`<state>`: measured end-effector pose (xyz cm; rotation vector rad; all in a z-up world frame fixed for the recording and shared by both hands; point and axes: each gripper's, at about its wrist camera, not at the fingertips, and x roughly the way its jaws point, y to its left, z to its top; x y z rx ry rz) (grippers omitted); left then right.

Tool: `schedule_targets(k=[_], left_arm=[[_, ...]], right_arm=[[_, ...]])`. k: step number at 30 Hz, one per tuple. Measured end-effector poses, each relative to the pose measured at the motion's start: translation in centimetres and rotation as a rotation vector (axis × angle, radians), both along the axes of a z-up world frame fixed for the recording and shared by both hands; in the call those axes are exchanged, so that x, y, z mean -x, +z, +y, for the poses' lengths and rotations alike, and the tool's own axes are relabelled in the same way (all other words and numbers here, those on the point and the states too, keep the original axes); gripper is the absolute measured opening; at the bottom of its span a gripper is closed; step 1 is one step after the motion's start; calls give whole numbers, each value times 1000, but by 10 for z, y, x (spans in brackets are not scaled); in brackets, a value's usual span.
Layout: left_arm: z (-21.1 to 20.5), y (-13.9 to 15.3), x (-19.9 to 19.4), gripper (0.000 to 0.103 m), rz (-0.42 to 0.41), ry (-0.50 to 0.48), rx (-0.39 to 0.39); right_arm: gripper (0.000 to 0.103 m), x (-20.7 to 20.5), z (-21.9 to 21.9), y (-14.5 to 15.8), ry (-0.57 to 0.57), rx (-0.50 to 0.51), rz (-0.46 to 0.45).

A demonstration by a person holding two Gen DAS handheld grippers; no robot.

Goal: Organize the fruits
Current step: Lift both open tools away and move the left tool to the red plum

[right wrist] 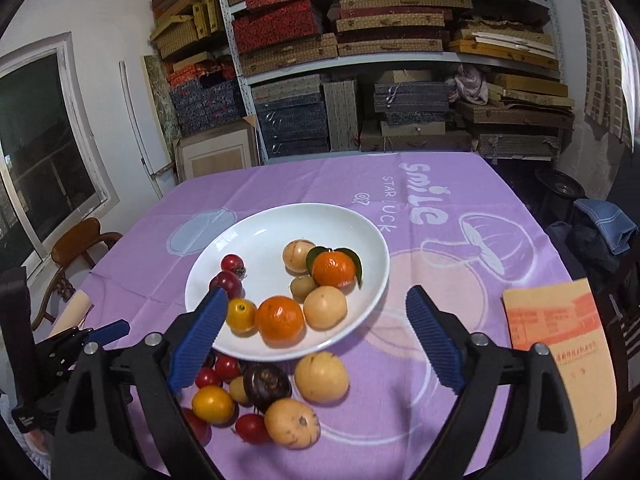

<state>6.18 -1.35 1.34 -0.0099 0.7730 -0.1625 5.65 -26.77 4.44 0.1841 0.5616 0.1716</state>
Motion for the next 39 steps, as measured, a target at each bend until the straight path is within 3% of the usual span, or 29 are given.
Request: schedule_targets(k=[5,12,34,39], left_arm=[[2,-12,29,65,11,-1,16],[-16,-18,54,88,-40,-33,-32],[-44,-40,45,90,1,-67,-96],[-41,-44,38,90,28,-63,-64]], right_arm=[[98,45,-16,-28,-82,-74,-48],[99,50,-28,-48,-134,-71,-19],[99,39,-20,-51,-108,-49,32],[99,39,-20,-52,-110,-48,35]])
